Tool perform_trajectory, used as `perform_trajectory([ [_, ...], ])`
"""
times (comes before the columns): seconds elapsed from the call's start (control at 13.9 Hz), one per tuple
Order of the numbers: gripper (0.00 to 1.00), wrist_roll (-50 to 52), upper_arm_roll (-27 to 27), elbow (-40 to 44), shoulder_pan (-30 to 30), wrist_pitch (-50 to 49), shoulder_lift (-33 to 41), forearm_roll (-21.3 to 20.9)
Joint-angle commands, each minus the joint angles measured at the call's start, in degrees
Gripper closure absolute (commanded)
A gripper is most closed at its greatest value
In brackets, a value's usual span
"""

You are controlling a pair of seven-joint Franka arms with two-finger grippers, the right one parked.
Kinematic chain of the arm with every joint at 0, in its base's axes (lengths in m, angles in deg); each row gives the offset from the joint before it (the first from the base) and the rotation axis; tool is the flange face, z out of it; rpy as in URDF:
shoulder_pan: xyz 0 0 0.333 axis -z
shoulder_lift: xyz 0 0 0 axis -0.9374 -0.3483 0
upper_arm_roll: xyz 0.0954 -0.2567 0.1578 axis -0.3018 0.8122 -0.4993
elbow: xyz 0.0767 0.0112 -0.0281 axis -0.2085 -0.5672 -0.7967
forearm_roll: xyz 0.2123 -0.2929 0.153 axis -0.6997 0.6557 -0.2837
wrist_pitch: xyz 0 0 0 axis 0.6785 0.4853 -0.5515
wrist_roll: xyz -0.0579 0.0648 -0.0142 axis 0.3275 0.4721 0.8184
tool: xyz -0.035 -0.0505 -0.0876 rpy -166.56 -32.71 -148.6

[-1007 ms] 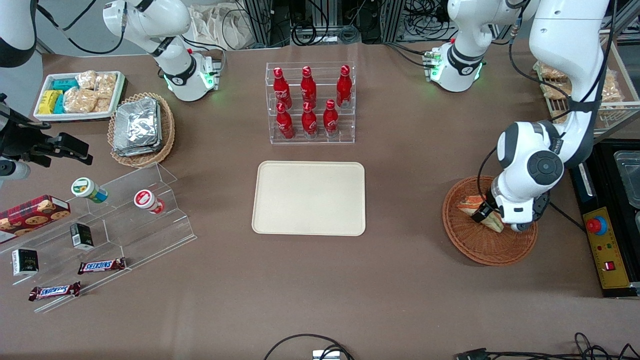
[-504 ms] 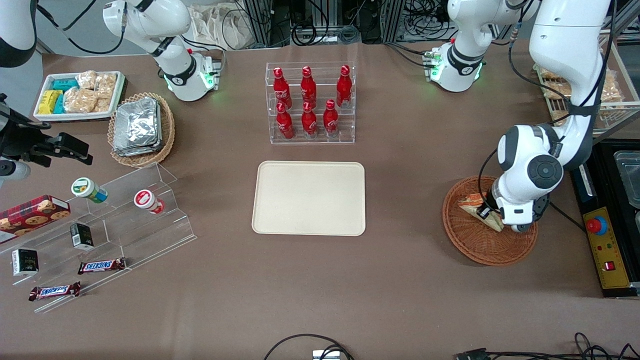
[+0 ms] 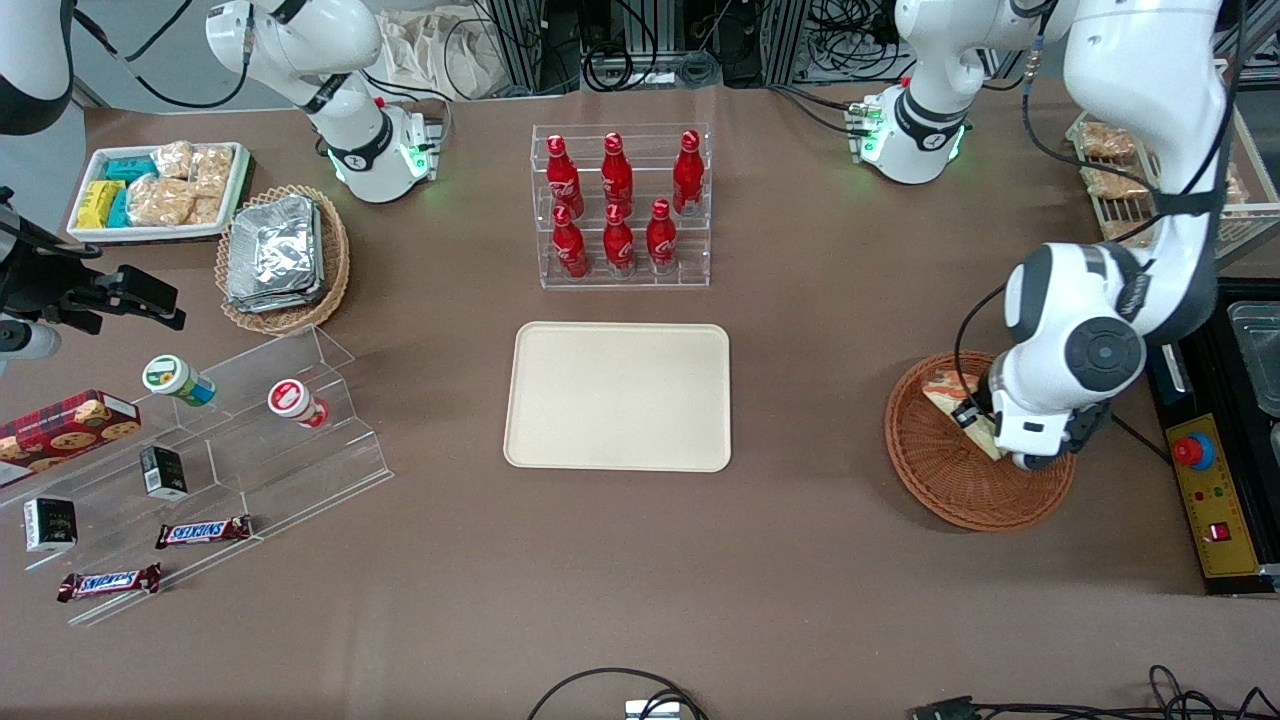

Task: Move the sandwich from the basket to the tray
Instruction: 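Close the left gripper on the sandwich's edge, then lift the sandwich and carry it toward the white tray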

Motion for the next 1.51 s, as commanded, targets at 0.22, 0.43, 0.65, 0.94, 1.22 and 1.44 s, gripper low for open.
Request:
perform_trajectory([
  [0.22, 1.0, -17.83, 0.19, 13.39, 0.5, -14.41, 3.29, 0.73],
  [0.43, 1.0, -28.54, 0.98, 15.59, 1.11, -16.08, 5.66, 2.65],
  [0.65, 1.0, -32.96, 3.69, 19.88, 1.99, -21.16, 6.11, 3.81],
  [0.94, 1.0, -31.66, 10.64, 22.63, 3.48, -23.47, 5.76, 3.37],
  [1.22, 1.0, -21.04, 11.97, 24.03, 12.25, -22.68, 3.13, 3.46],
  [1.44, 1.0, -13.58, 11.97, 26.67, 18.42, -21.28, -1.53, 3.19],
])
